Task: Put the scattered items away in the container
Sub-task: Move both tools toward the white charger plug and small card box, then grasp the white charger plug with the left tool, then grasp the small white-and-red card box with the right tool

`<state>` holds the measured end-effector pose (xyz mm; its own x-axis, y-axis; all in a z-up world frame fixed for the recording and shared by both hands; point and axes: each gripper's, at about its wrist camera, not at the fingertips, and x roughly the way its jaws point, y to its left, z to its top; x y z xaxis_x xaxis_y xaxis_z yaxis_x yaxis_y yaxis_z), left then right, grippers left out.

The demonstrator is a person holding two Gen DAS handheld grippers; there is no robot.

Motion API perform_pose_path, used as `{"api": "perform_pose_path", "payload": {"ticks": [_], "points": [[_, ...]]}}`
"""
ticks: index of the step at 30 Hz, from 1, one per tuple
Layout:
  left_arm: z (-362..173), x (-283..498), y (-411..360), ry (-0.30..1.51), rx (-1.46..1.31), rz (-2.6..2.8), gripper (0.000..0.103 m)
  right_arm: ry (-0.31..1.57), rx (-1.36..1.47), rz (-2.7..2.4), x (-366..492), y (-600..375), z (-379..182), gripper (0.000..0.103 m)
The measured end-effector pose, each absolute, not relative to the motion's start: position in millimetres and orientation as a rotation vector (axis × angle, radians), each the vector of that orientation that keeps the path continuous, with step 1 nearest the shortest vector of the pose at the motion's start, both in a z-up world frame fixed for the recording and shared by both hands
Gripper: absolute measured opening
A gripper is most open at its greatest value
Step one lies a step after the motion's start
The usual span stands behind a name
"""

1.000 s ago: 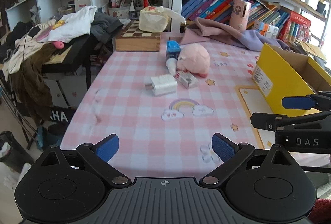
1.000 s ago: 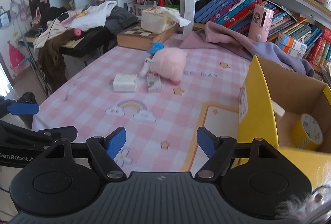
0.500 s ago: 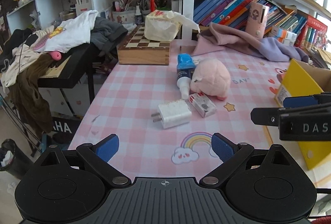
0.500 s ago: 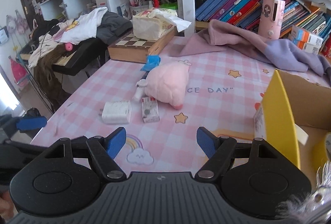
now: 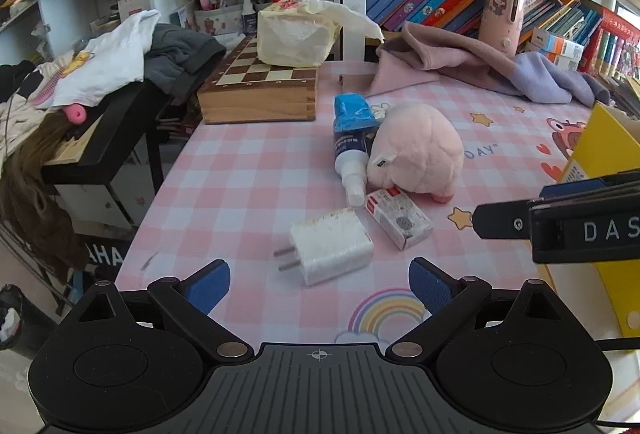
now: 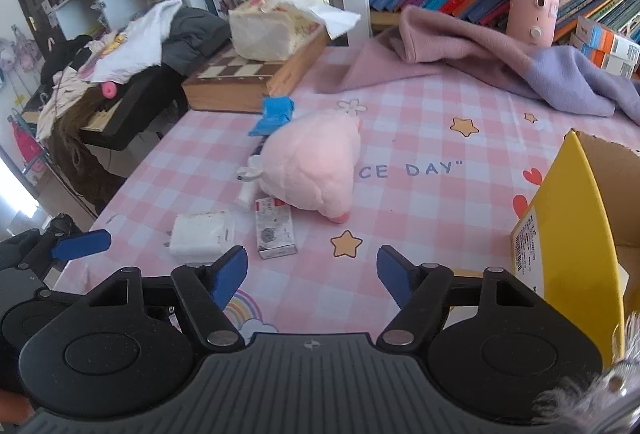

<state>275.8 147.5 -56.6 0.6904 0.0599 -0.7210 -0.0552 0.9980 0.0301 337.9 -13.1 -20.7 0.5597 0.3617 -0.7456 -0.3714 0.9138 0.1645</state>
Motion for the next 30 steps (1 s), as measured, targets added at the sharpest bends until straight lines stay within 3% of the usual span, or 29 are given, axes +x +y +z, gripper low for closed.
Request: {"api": "perform_pose_path", "payload": {"ticks": [11,16,18,30], "points": [[-82,313,151,0.832,-0.028,0.044,0.096,0.946,-0.013,0.473,371,1,-34,0.071],[-92,324,156,0.855,-0.058,0.043,0.083,0.997,-0.020,0.514,385,14,-44,0.067],[-94,325,158,0.857,-0.068,0.041,0.071,1.019,-0.025,0.519,391,19,-50,0.062],[-78,306,191,0.864,-0.135,0.091,0.071,1.019,-0.134,0.574,410,53,-71,0.054]]}}
